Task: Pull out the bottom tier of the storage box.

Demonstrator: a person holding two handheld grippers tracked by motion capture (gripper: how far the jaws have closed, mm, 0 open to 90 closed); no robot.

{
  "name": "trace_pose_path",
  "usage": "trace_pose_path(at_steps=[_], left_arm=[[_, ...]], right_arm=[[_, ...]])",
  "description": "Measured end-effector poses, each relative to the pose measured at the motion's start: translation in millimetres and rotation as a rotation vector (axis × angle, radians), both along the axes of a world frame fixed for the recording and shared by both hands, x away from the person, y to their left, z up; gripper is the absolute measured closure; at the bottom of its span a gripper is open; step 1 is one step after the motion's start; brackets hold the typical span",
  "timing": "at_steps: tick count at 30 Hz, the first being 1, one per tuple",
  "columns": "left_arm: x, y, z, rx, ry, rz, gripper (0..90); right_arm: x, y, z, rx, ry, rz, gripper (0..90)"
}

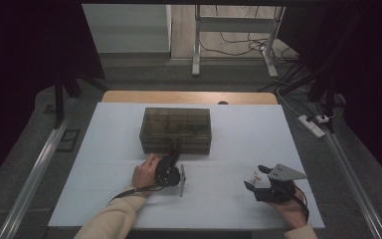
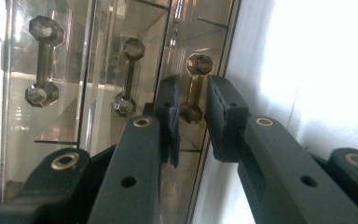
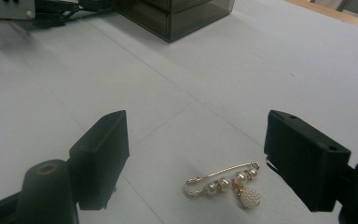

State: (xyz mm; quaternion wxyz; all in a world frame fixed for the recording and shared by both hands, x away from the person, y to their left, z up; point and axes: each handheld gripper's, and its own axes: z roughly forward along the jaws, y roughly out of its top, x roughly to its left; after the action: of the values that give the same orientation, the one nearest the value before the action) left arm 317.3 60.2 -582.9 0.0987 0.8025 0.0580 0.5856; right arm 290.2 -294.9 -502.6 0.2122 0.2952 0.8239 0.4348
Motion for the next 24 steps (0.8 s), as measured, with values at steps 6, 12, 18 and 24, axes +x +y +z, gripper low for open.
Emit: trace_pose_path(at_steps=[6,12,18,24], left_arm=[[-0.5,-1.2,-2.2,0.033,-0.029,0.004,77.9],[-0.9,-1.2,-2.5,0.041,-0.031,-0.001,80.3],[-2.2,-0.8,-1.9,0.046,-0.042,-0.002,81.1],[-3.0,-0.3,-2.3,0.048,-0.046,-0.007,81.3]], right_arm=[[0.1,-0.1,-0.1,0.002,-0.001,-0.001,21.1],[-0.1,0.0,-0.1,0.004,-0.002,-0.002,21.1],[0.1,-0.5,-0.1,0.004,-0.001,-0.003,21.1],[-0.1,-1.2,0.2,0.004,-0.001,-0.002,21.1]])
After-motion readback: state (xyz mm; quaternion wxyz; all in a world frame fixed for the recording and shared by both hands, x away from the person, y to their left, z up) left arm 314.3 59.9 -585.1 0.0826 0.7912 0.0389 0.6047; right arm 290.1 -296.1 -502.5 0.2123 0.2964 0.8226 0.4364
